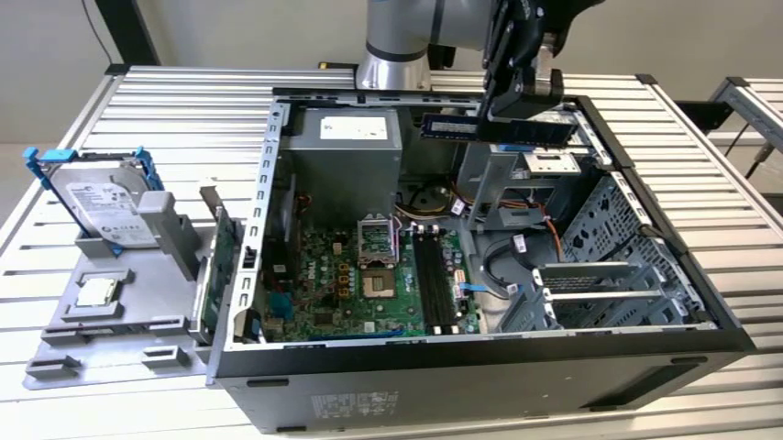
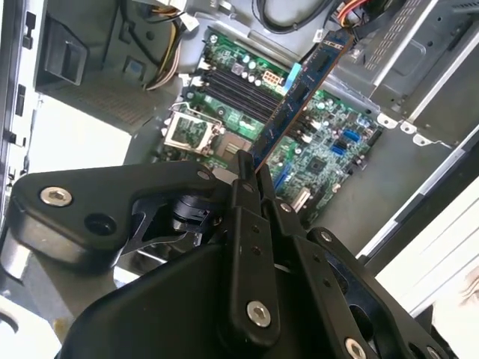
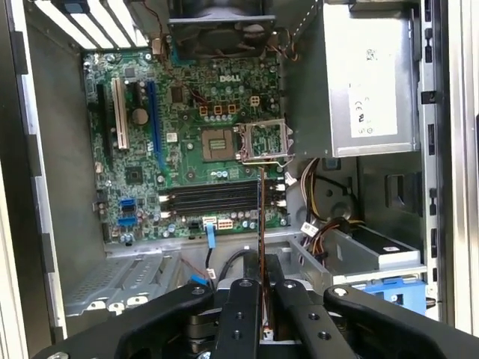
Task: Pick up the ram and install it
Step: 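Insert the ram into the slot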
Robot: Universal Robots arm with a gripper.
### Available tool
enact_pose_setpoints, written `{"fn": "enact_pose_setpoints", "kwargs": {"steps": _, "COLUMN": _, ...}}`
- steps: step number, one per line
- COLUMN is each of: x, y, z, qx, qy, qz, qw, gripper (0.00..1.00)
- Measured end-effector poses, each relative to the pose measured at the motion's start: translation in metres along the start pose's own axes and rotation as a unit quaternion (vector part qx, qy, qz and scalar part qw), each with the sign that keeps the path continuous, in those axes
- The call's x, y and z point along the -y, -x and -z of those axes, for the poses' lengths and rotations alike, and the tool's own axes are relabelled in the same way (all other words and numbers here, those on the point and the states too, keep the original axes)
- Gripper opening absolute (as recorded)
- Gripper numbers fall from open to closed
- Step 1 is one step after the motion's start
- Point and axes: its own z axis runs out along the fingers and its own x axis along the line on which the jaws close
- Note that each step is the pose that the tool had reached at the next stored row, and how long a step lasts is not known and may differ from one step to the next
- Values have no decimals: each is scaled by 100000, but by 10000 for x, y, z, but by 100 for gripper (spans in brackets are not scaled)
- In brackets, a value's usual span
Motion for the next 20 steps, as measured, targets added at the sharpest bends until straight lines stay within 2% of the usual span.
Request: {"fn": "enact_pose_setpoints", "kwargs": {"steps": 20, "x": 0, "y": 0, "z": 0, "qx": 105, "qy": -377, "qz": -3969, "qw": 99920, "gripper": 0}}
